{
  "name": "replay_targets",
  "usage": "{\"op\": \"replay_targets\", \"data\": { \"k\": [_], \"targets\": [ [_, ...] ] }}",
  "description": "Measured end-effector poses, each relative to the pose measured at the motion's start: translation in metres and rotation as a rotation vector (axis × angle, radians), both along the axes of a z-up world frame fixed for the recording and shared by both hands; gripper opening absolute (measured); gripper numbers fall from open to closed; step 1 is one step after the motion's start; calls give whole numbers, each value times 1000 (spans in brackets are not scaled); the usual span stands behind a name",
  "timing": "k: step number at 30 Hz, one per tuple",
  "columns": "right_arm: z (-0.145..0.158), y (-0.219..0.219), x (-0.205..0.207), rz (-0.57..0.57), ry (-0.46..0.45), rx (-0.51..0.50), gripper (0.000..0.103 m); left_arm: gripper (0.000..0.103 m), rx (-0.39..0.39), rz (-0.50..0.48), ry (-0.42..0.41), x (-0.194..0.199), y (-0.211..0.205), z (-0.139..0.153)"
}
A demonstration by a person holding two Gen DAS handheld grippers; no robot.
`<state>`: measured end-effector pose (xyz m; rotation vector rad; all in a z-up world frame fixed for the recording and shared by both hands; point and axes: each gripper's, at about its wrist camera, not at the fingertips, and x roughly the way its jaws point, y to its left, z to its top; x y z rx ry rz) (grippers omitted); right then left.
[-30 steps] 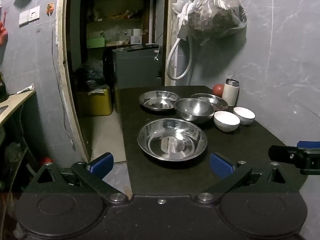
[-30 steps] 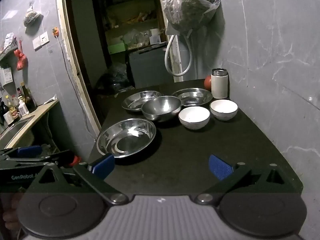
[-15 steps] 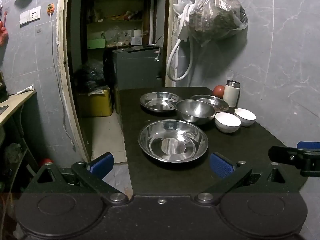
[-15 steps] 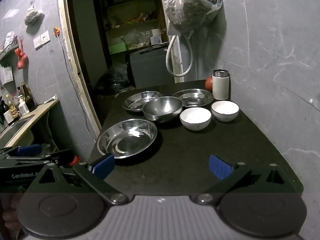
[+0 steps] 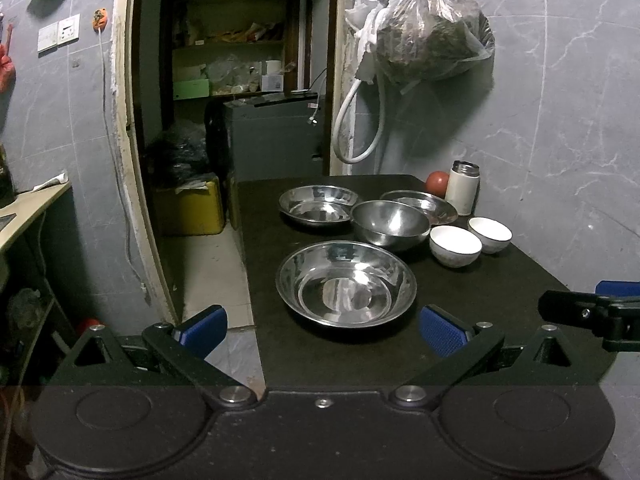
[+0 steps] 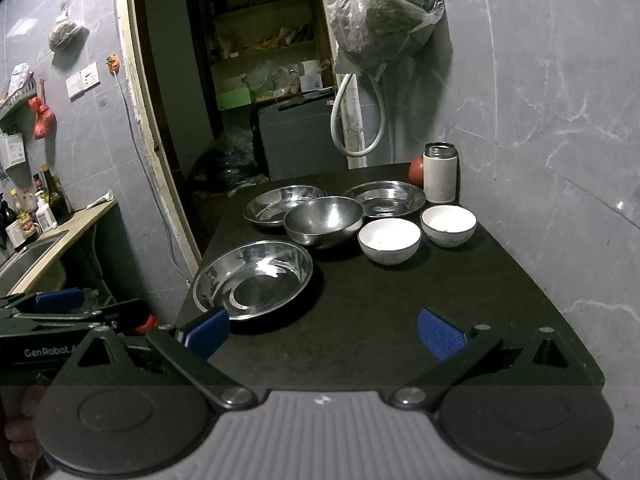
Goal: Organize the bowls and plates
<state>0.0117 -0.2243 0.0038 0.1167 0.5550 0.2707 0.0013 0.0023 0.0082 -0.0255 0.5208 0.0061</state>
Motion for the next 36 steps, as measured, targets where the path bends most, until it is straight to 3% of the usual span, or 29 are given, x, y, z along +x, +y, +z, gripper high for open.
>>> {"op": "replay_targets", "data": {
  "k": [36],
  "targets": [
    [0, 6, -1, 3, 1, -15, 103, 102, 0, 0, 2, 1, 1, -7]
  ]
}}
